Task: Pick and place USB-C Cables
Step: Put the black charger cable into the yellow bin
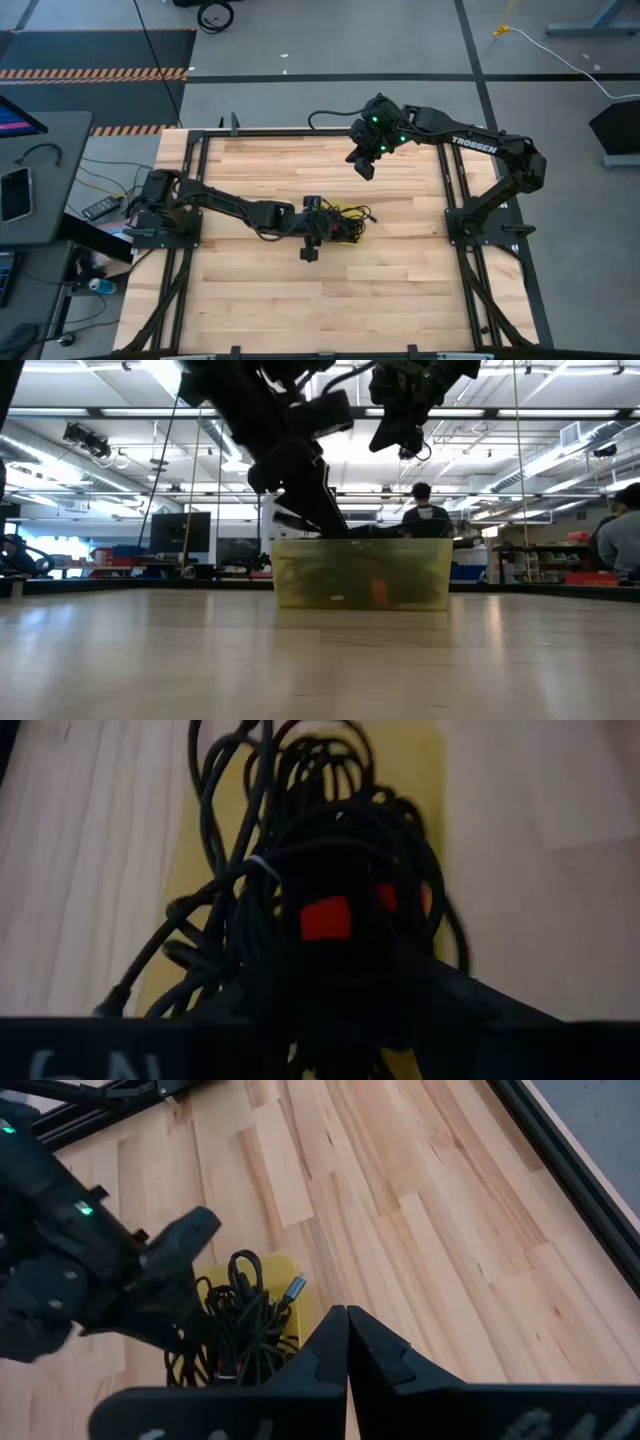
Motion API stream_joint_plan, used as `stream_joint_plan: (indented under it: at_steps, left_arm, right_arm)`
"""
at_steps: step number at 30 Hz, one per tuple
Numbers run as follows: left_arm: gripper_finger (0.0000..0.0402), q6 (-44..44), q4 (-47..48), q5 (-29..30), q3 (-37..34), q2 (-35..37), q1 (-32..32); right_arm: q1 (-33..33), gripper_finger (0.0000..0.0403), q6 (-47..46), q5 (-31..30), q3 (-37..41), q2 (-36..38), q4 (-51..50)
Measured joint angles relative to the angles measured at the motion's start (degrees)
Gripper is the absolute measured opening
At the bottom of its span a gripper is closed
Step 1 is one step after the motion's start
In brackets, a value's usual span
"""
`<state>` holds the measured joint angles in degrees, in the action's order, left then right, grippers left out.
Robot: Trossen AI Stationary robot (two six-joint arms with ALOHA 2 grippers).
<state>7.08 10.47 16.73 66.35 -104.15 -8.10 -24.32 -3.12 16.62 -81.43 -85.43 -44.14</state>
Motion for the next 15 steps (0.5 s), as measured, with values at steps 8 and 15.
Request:
stream_joint_plan:
  at_steps: [8,15]
  left_arm:
    - [0.0165,-0.26,-1.51,4.96,0.02,-1.43,0.30]
    - [0.0118,-0.40,-1.57,6.82,-0.02,-2.14,0.94]
  right_arm:
    - [-0.02,0.0007,-0.19,0.00,0.00,0.00,0.64]
    - [-0.02,0.0007,-0.19,0.00,0.00,0.00,0.88]
